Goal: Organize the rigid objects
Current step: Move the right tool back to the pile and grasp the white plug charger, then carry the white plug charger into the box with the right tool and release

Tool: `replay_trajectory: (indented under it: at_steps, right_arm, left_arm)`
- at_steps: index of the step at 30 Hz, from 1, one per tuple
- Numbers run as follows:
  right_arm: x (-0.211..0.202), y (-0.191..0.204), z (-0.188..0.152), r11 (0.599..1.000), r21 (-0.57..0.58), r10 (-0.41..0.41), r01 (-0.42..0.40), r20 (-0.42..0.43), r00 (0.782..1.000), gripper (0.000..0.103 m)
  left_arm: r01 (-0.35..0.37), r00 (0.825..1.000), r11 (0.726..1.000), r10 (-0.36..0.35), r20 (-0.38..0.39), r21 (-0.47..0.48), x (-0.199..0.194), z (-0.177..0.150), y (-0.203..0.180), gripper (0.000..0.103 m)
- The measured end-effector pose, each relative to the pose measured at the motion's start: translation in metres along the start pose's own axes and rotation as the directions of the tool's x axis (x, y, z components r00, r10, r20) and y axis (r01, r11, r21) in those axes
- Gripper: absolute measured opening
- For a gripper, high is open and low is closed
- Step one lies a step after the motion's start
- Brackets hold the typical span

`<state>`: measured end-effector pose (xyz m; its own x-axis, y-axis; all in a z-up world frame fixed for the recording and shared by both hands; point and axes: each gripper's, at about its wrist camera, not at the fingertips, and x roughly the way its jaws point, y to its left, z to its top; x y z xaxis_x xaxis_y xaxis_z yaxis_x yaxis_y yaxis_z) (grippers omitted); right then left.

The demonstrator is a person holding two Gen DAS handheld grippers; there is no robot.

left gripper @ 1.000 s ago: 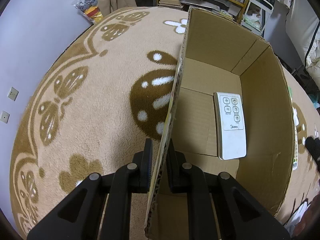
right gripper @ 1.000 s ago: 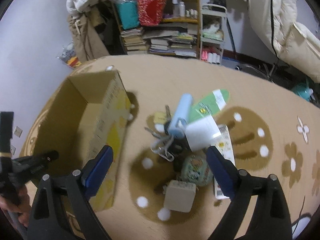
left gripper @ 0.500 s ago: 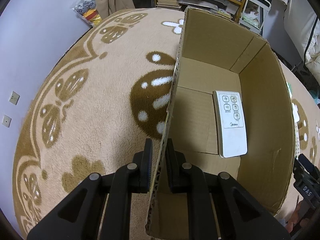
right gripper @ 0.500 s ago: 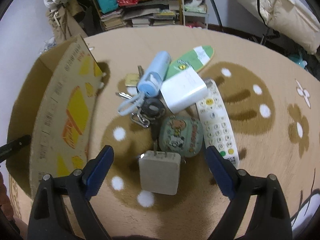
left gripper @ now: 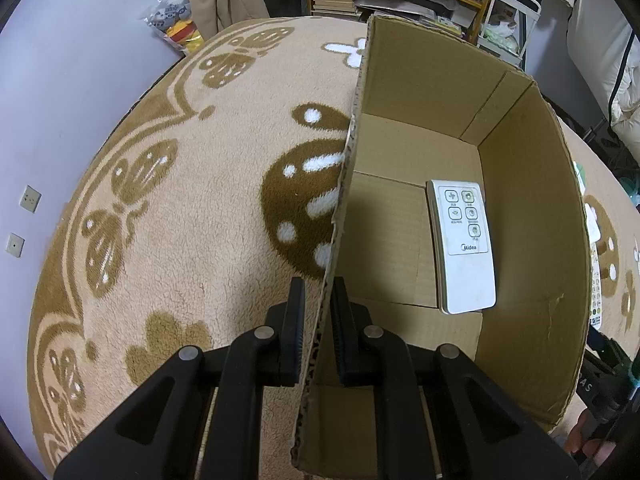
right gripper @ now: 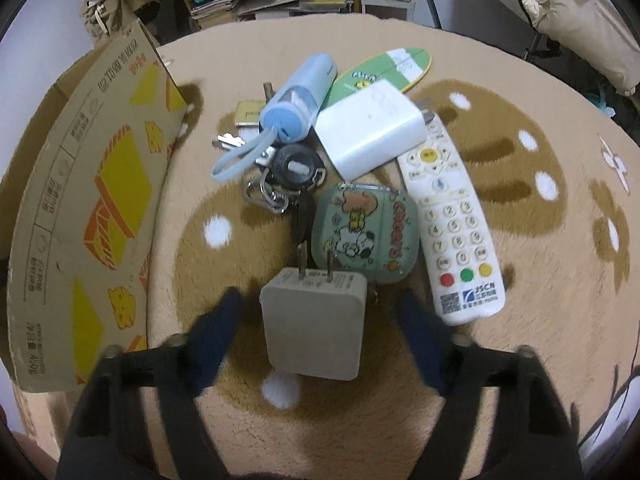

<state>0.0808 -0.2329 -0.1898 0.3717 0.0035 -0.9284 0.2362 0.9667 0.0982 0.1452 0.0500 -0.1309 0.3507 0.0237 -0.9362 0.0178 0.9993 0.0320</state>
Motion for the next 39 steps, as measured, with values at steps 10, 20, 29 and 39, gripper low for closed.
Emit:
replay_trajectory:
  at_steps: [10,20,29,39]
  right_arm:
    - [-0.005,-0.005,-0.007,1.0,-0.003,-0.014,0.014,0.028,1.0,0.052]
    - [-0.043,0.008,0.007,0.999,-0.023,0.035,-0.033,0.115,0.993,0.051]
    - [-0.076,0.043,0.042,0.989,-0.124,0.102,-0.078,0.2,0.974,0.051]
    - [-0.098,0.1,0.075,0.96,-0.235,0.213,-0.156,0.241,0.947,0.051]
  left_arm:
    - [-0.003,1.0,1.0,0.003,0.0,0.005,-0.002,-0.002,0.001,0.012]
    - [-0.007,1.0,1.0,0.007,0.001,0.008,-0.003,-0.002,0.0,0.012]
    - [-0.005,1.0,1.0,0.005,0.003,-0.004,-0.005,-0.004,0.0,0.012]
    - [-0.003,1.0,1.0,0.003,0.005,-0.007,-0.006,-0.004,0.002,0.012]
